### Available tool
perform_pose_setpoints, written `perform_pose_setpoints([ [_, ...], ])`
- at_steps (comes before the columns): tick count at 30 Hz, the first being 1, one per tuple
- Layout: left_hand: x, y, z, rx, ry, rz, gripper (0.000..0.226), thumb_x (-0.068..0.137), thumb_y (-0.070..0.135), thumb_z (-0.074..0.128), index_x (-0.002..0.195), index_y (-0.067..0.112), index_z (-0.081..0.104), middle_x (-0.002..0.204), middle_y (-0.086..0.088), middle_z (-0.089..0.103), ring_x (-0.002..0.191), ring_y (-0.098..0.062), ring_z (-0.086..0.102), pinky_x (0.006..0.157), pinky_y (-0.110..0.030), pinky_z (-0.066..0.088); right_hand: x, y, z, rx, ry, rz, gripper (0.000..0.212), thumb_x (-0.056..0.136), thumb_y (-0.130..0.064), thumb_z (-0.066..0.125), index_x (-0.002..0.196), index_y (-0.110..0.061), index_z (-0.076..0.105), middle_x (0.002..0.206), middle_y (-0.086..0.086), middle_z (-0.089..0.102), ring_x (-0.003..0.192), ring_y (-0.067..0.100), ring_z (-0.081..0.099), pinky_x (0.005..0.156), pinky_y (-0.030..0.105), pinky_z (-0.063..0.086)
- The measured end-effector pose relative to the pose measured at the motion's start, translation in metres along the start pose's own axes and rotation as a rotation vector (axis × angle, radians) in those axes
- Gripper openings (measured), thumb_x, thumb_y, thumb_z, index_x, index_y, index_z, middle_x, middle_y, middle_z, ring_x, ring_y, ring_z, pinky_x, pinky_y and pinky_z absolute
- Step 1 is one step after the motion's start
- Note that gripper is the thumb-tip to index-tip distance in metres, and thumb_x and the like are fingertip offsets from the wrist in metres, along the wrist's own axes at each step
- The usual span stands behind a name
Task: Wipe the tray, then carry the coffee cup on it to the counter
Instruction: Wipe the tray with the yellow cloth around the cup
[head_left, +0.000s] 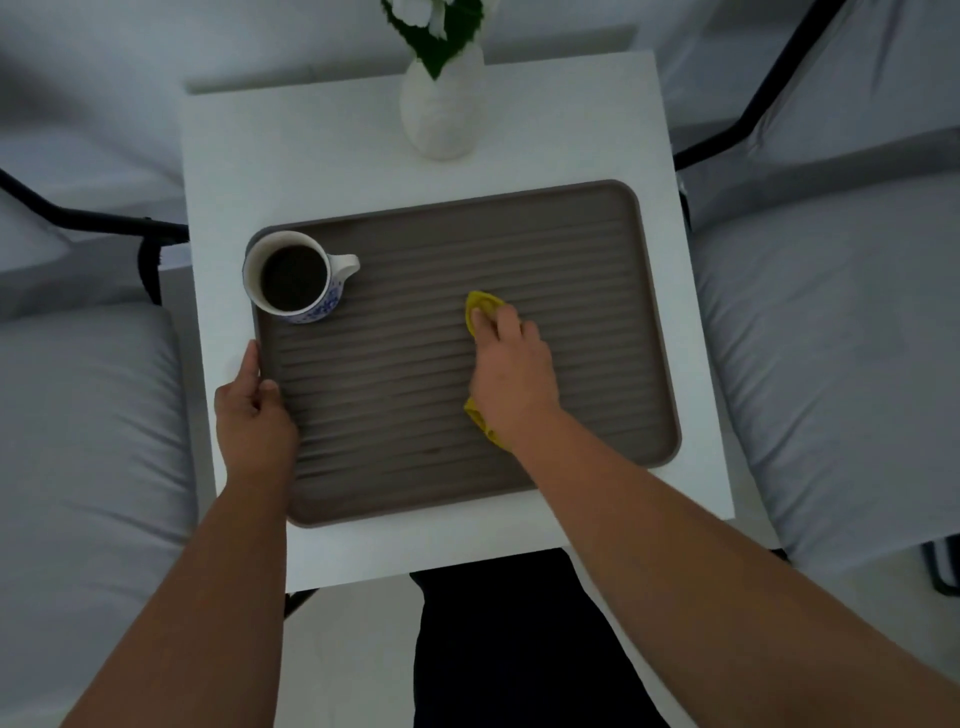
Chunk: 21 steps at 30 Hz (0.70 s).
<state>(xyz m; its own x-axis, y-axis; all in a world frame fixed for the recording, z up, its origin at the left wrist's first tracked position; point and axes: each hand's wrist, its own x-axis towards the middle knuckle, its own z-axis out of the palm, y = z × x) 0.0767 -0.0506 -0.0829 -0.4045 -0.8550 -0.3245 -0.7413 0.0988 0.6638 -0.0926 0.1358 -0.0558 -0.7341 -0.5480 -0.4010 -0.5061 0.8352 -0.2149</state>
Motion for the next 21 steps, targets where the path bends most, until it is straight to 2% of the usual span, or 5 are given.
perform_pose_setpoints([
  [4, 0.001, -0.001, 0.001, -0.006, 0.010, -0.010, 0.048, 0.100, 0.016, 0.038, 0.146, 0.030, 0.039, 0.142, -0.003, 0.047, 0.121, -0.003, 0.042, 0.108, -0.022, 0.030, -0.011, 0.054, -0.004, 0.021, 0.077, 0.026, 0.062, 0.085, -0.011, 0.047, 0.145, -0.008, 0.033, 0.140, 0.019, 0.039, 0.107, 0.040, 0.047, 0.091, 0.046, 0.043],
  [6, 0.000, -0.002, 0.001, 0.005, 0.016, -0.008, 0.048, 0.100, 0.016, 0.038, 0.146, 0.031, 0.039, 0.141, -0.003, 0.048, 0.120, -0.002, 0.041, 0.107, -0.022, 0.030, -0.015, 0.080, -0.007, 0.048, 0.131, 0.140, 0.062, 0.080, -0.005, 0.049, 0.141, -0.004, 0.039, 0.136, 0.023, 0.043, 0.102, 0.043, 0.049, 0.087, 0.047, 0.044],
  [9, 0.001, -0.004, 0.001, -0.007, 0.007, -0.015, 0.049, 0.100, 0.019, 0.037, 0.146, 0.034, 0.038, 0.141, -0.001, 0.048, 0.121, -0.002, 0.042, 0.108, -0.025, 0.032, -0.012, 0.104, -0.014, 0.083, 0.159, 0.321, 0.061, 0.082, 0.001, 0.046, 0.142, -0.003, 0.035, 0.135, 0.023, 0.040, 0.103, 0.040, 0.047, 0.084, 0.045, 0.041],
  [13, 0.004, -0.010, -0.002, 0.007, -0.013, 0.004, 0.050, 0.098, 0.021, 0.039, 0.144, 0.039, 0.038, 0.139, -0.002, 0.051, 0.122, -0.010, 0.048, 0.104, -0.028, 0.036, -0.003, 0.101, -0.019, 0.199, 0.199, 0.436, 0.057, 0.084, 0.002, 0.042, 0.140, -0.004, 0.036, 0.129, 0.019, 0.041, 0.101, 0.035, 0.047, 0.083, 0.042, 0.041],
  [21, 0.005, -0.007, -0.005, -0.025, -0.039, 0.019, 0.049, 0.098, 0.017, 0.042, 0.144, 0.035, 0.041, 0.140, 0.001, 0.049, 0.126, -0.008, 0.043, 0.106, -0.025, 0.030, 0.028, 0.088, -0.026, 0.211, 0.240, 0.500, 0.049, 0.084, -0.003, 0.045, 0.133, -0.002, 0.043, 0.131, 0.018, 0.041, 0.106, 0.035, 0.048, 0.083, 0.042, 0.042],
])
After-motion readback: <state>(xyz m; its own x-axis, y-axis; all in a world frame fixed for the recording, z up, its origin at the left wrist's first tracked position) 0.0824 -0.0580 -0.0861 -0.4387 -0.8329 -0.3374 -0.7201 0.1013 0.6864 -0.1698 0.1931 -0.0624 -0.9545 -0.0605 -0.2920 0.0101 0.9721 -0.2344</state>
